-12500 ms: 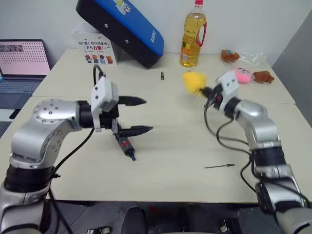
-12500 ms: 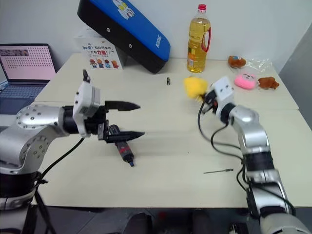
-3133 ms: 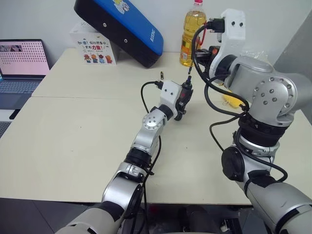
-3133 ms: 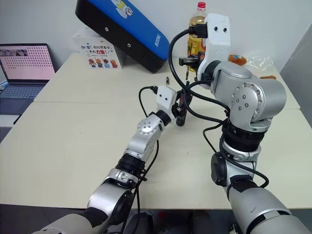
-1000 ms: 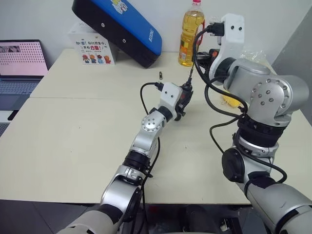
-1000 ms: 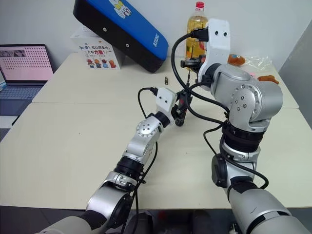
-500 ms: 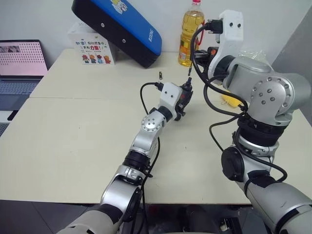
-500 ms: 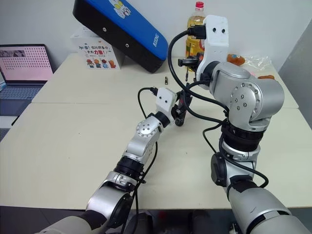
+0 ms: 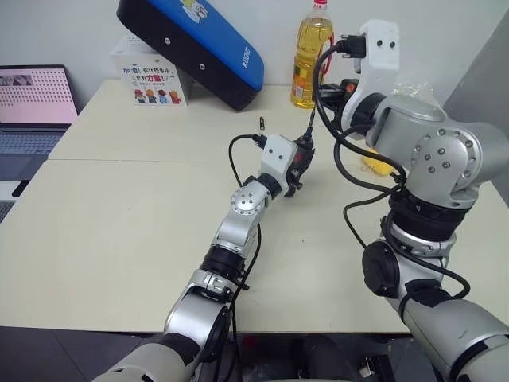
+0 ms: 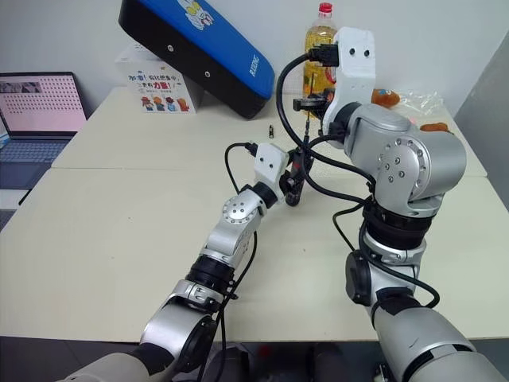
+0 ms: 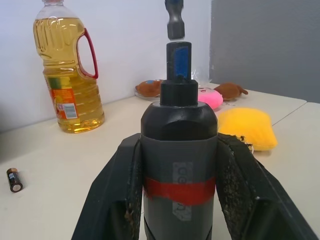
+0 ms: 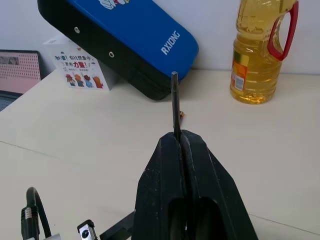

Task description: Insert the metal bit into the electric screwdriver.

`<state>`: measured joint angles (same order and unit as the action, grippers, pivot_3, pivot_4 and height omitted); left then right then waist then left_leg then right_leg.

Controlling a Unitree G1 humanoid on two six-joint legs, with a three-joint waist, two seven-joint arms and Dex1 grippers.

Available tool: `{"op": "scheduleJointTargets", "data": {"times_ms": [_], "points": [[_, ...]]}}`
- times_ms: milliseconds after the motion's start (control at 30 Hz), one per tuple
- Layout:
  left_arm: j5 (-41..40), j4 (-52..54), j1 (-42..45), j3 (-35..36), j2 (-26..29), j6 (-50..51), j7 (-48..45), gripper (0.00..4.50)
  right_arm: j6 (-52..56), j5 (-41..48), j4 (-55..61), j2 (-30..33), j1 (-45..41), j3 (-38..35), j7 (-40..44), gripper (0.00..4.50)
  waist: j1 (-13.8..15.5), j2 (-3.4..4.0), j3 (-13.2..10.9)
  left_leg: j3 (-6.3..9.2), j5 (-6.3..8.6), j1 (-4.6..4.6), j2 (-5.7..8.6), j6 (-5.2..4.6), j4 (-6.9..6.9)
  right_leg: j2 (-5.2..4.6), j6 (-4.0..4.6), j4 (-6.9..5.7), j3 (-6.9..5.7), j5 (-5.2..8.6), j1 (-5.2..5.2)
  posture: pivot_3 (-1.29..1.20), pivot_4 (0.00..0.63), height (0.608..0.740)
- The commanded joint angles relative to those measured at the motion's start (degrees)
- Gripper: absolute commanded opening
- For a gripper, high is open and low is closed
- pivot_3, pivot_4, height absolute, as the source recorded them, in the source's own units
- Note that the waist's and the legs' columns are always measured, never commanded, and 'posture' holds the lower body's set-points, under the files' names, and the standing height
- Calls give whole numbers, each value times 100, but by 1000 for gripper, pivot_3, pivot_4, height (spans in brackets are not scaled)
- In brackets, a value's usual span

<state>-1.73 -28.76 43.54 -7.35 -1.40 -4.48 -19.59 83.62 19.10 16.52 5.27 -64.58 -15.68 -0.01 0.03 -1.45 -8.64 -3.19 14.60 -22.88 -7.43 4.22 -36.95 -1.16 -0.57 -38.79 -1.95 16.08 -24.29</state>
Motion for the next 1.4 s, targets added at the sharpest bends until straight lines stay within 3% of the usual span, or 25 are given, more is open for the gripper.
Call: {"op": "scheduleJointTargets", "data": {"times_ms": [33, 933, 1400], "points": [[58, 70, -55, -40, 0, 55, -8, 1646, -17, 22, 222, 31, -87, -33, 26, 6, 0, 0, 0, 0, 0, 0, 0, 0, 0, 0, 0, 0, 0, 0, 0, 0, 150, 740], [19, 343, -209, -40, -36, 136, 2, 1646, 120, -50, 1, -295, 186, -344, -163, 6, -4, 0, 1, 0, 0, 1, 0, 0, 1, 0, 0, 0, 0, 0, 0, 0, 150, 740], [47, 422, -249, -47, -31, 176, 11, 1646, -45, 47, 273, -19, 394, 258, 134, 6, -9, 0, 1, 0, 0, 3, 0, 0, 1, 0, 0, 1, 1, 0, 2, 0, 150, 740]]}}
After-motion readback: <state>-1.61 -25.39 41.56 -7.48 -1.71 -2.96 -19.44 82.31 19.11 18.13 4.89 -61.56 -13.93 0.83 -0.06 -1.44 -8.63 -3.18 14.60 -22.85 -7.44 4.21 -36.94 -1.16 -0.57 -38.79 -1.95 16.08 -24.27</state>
